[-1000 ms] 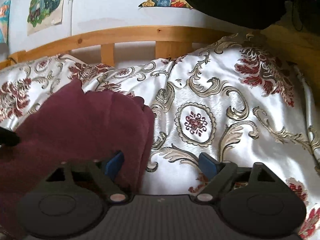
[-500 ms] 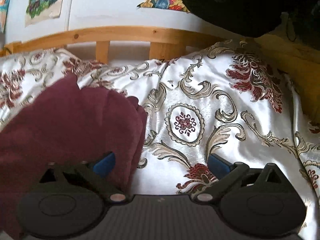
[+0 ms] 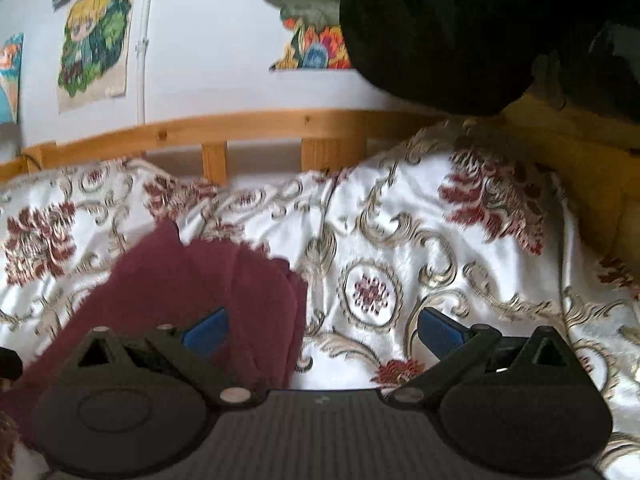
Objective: Fold small clothes
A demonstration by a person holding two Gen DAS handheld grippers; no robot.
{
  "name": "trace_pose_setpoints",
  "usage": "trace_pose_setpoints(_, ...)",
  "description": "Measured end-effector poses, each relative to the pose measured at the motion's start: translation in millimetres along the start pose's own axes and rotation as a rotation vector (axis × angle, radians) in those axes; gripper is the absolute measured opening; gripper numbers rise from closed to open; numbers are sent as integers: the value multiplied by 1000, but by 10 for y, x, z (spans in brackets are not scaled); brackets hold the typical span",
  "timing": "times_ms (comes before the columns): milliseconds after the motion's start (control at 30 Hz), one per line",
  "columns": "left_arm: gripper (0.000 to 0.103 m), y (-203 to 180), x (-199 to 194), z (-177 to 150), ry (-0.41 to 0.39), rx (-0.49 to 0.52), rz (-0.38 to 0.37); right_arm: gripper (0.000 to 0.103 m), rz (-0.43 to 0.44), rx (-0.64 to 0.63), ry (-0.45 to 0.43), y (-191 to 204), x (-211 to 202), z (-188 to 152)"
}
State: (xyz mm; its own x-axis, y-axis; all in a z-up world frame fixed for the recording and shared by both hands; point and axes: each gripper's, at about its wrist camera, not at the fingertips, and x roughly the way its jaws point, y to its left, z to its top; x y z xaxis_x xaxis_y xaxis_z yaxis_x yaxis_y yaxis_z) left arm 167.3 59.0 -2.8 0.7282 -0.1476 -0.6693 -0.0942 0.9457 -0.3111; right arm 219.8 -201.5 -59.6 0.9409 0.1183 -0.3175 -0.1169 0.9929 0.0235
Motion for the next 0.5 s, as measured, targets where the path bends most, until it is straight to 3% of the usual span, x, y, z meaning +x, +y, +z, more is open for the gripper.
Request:
trace_pose_setpoints(233,102,-188,-324,28,-106,24,-11,102,5,-1,-86,-23,-489,113)
trace_pose_setpoints(367,102,-338,-570,-36,-210,109,-10,102,3,33,-148,-36,-761,153)
trace_pose_setpoints(500,102,-447,-818,-97,-261,145,-22,102,3,34,-217,-25,-1077,174)
